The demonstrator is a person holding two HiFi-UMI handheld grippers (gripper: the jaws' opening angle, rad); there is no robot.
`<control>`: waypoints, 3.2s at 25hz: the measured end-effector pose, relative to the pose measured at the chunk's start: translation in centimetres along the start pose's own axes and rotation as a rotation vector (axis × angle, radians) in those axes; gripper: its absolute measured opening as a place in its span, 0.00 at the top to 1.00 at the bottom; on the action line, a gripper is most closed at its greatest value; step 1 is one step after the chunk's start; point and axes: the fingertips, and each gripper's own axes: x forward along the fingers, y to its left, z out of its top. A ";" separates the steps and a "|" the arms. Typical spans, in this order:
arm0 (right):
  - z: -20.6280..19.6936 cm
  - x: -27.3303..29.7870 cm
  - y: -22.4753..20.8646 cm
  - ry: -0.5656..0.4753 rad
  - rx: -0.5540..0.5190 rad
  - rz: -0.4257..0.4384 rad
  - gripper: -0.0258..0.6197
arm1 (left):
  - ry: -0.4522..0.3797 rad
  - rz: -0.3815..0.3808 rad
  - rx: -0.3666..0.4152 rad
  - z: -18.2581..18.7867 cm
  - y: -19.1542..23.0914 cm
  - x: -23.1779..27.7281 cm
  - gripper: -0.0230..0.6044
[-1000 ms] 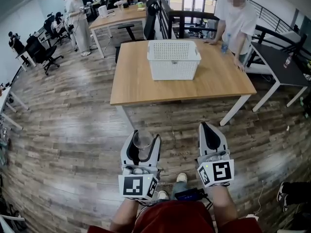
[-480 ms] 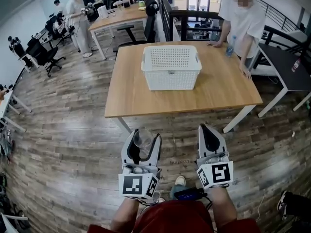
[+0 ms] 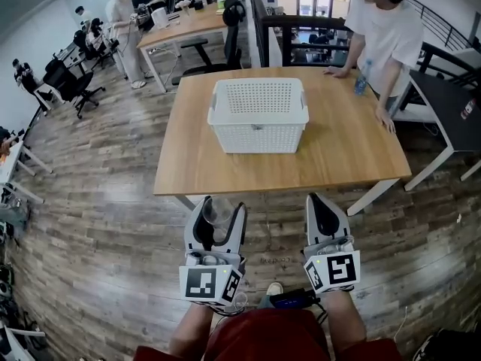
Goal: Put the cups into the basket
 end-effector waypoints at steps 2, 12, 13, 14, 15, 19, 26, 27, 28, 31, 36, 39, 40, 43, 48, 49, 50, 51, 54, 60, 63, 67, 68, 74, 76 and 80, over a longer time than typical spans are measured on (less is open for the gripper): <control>-0.1 0.9 -1.1 0.000 0.005 0.010 0.94 | -0.005 0.007 0.007 0.1 -0.2 1.5 0.51; -0.5 5.7 -3.8 -0.007 0.009 0.029 0.94 | -0.015 0.023 0.009 0.0 0.8 6.7 0.51; -0.5 6.3 -4.0 -0.009 0.007 0.027 0.94 | -0.017 0.023 0.008 -0.2 1.2 7.3 0.51; -0.4 7.0 -4.1 -0.011 0.004 0.024 0.94 | -0.019 0.023 0.006 -0.2 1.6 7.8 0.51; -0.3 7.7 -4.3 -0.012 -0.001 0.021 0.94 | -0.022 0.021 0.004 -0.3 2.0 8.5 0.51; -0.4 10.9 -4.6 -0.007 -0.020 0.008 0.94 | -0.021 0.005 -0.006 -0.7 3.5 11.3 0.51; 0.0 15.9 -4.7 0.009 -0.034 0.001 0.94 | -0.014 -0.017 -0.026 -0.6 6.3 15.1 0.51; 0.0 16.5 -4.8 0.011 -0.035 -0.002 0.94 | -0.012 -0.020 -0.028 -0.6 6.7 15.6 0.51; -0.1 17.1 -4.8 0.014 -0.035 -0.005 0.94 | -0.010 -0.023 -0.031 -0.7 7.2 16.1 0.51; -0.4 18.7 -4.9 0.024 -0.043 -0.015 0.94 | -0.008 -0.034 -0.040 -0.8 8.3 17.5 0.51; -0.3 22.2 -4.9 0.024 -0.054 -0.033 0.94 | -0.011 -0.063 -0.040 -0.3 10.5 20.4 0.51; -0.1 24.2 -5.0 0.024 -0.061 -0.050 0.94 | -0.013 -0.087 -0.038 0.1 11.7 22.4 0.51; -0.1 24.7 -5.1 0.025 -0.063 -0.056 0.94 | -0.013 -0.096 -0.040 0.1 11.9 23.1 0.51; -0.2 25.9 -5.5 0.025 -0.068 -0.074 0.94 | -0.014 -0.121 -0.038 0.3 12.4 25.0 0.51; -0.4 27.3 -6.9 0.022 -0.051 -0.083 0.94 | 0.000 -0.137 -0.020 0.2 12.4 28.1 0.51; -0.3 27.7 -7.3 0.021 -0.048 -0.081 0.94 | 0.004 -0.138 -0.016 0.2 12.3 28.7 0.51; -0.2 28.0 -7.6 0.018 -0.046 -0.077 0.94 | 0.007 -0.137 -0.010 0.3 12.3 29.3 0.51; -0.1 28.4 -8.0 0.015 -0.044 -0.070 0.94 | 0.010 -0.135 -0.002 0.2 12.2 30.0 0.51; -0.1 29.6 -9.1 0.010 -0.042 -0.047 0.94 | 0.027 -0.126 0.004 -0.3 12.2 31.9 0.51; -0.7 30.3 -10.8 0.016 -0.028 -0.028 0.94 | 0.066 -0.114 0.021 -1.4 11.8 34.3 0.51; -1.0 30.4 -11.3 0.019 -0.021 -0.022 0.94 | 0.090 -0.125 0.040 -1.9 11.5 35.3 0.51; -1.3 30.4 -11.8 0.020 -0.013 -0.020 0.94 | 0.134 -0.149 0.067 -2.8 11.0 36.6 0.51; -1.4 30.5 -11.9 0.021 -0.012 -0.020 0.94 | 0.148 -0.153 0.071 -3.0 10.9 37.0 0.51; -1.8 30.6 -12.2 0.037 -0.010 -0.020 0.94 | 0.257 -0.145 0.056 -4.6 10.5 39.1 0.51; -1.9 30.7 -12.0 0.041 -0.014 -0.017 0.94 | 0.293 -0.144 0.041 -5.3 10.4 39.7 0.51; -1.8 30.9 -11.7 0.044 -0.018 -0.005 0.94 | 0.364 -0.139 0.003 -6.9 10.3 40.7 0.51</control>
